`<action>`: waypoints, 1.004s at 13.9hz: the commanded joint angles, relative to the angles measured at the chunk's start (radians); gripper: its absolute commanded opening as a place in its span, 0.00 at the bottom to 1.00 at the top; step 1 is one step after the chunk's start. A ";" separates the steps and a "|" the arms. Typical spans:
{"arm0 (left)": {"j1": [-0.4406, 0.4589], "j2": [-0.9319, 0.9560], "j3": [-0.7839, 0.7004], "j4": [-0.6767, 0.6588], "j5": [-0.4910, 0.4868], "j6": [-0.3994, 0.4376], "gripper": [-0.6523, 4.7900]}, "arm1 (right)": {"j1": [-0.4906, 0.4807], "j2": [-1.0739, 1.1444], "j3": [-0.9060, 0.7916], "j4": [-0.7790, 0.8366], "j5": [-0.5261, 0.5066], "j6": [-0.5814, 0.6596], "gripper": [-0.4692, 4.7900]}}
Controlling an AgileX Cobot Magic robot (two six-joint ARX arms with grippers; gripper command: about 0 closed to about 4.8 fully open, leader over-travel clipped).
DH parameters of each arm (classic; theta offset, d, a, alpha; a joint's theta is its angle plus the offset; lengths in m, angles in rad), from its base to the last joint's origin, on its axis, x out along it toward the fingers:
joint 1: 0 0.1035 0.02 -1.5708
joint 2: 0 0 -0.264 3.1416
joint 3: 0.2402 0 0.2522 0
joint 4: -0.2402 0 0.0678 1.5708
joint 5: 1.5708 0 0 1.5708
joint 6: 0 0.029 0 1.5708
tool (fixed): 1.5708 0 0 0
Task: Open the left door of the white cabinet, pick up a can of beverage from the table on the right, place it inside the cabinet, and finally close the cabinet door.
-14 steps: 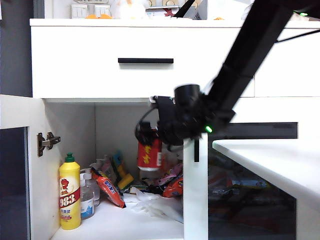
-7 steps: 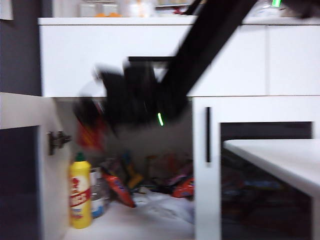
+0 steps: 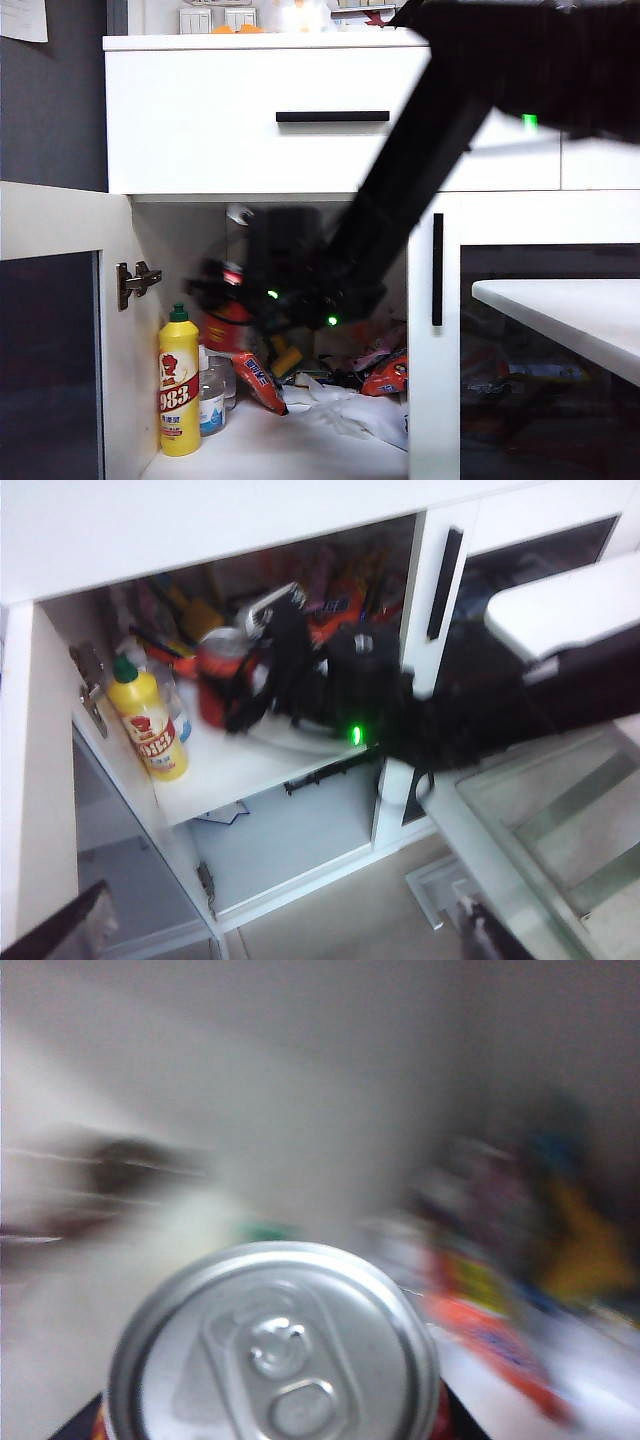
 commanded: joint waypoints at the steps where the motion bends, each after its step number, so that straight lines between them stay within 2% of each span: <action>1: 0.000 0.001 -0.011 -0.001 0.004 0.003 1.00 | 0.010 0.091 0.253 -0.063 -0.002 -0.008 0.42; 4: 0.000 -0.005 -0.011 -0.018 0.004 0.004 1.00 | 0.000 0.187 0.392 -0.118 0.038 -0.084 0.42; 7: 0.000 -0.014 -0.013 -0.032 0.003 0.019 1.00 | -0.008 0.197 0.398 -0.157 0.075 -0.086 0.42; 12: 0.000 -0.015 -0.014 -0.041 0.001 0.019 1.00 | -0.002 0.198 0.400 -0.059 0.075 -0.087 0.42; 14: 0.000 -0.015 -0.013 -0.041 0.001 0.018 1.00 | -0.002 0.198 0.401 -0.063 0.080 -0.123 0.42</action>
